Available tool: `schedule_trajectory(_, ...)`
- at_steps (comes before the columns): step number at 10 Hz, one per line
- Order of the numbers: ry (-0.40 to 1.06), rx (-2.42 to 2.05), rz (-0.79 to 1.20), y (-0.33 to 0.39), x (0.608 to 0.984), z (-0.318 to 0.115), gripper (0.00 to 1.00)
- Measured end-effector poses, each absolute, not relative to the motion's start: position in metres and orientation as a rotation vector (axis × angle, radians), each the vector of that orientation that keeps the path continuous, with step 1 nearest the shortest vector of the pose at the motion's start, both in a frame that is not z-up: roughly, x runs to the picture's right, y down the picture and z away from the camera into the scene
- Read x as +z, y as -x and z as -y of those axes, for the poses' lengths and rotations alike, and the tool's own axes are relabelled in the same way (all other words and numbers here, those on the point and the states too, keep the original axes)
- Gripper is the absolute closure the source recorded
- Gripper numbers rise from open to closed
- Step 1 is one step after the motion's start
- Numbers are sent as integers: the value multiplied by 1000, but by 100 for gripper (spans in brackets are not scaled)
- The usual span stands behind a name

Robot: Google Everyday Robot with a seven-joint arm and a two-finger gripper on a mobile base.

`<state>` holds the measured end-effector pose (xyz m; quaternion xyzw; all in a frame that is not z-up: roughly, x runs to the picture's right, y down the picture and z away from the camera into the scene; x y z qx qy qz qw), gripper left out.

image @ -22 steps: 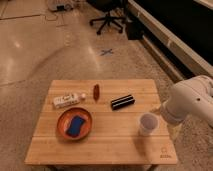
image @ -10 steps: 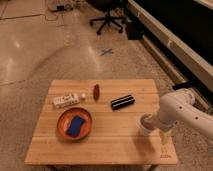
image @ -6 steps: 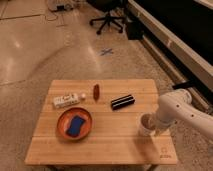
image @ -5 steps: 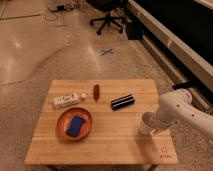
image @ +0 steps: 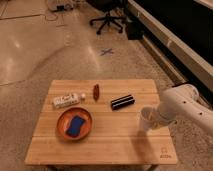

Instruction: Pick up the ceramic cup

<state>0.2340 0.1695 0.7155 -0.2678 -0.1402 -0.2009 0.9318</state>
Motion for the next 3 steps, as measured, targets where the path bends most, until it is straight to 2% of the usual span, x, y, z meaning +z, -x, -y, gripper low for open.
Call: schedule_trajectory(3,496,-466,319,-219,687,-154,88)
